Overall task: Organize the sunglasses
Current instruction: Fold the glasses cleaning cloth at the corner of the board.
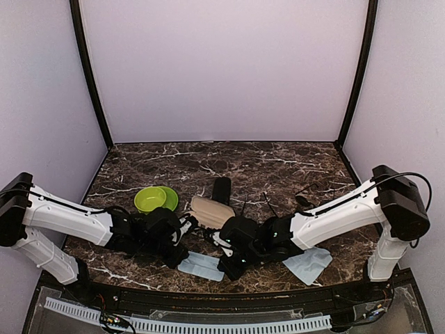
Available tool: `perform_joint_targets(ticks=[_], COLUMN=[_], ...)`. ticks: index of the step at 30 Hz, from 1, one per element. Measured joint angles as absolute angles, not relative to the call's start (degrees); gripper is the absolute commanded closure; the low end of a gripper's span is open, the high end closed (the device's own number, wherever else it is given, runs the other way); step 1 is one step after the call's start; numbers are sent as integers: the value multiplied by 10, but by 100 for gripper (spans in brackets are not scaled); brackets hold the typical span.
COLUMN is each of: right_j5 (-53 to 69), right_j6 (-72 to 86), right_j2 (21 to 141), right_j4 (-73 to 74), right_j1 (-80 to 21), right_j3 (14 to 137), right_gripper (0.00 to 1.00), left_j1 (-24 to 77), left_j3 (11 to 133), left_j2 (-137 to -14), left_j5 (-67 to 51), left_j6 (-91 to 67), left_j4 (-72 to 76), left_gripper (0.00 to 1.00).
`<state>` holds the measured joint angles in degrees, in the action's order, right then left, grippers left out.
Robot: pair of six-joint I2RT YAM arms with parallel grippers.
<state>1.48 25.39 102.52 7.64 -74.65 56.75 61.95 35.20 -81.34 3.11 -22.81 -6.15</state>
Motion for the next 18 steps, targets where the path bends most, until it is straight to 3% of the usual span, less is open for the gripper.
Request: perform_joint_targets(ticks=[18], right_j5=[17], right_j6=[254], right_j2=[1025], right_j4=[73], right_j1=[-748], right_j3=[567], right_gripper=[100], left_j1=[626], left_j3=[352], left_j2=[-812], left_j5=[37], left_j6=[-230], left_j4=[-69], left_gripper=[100])
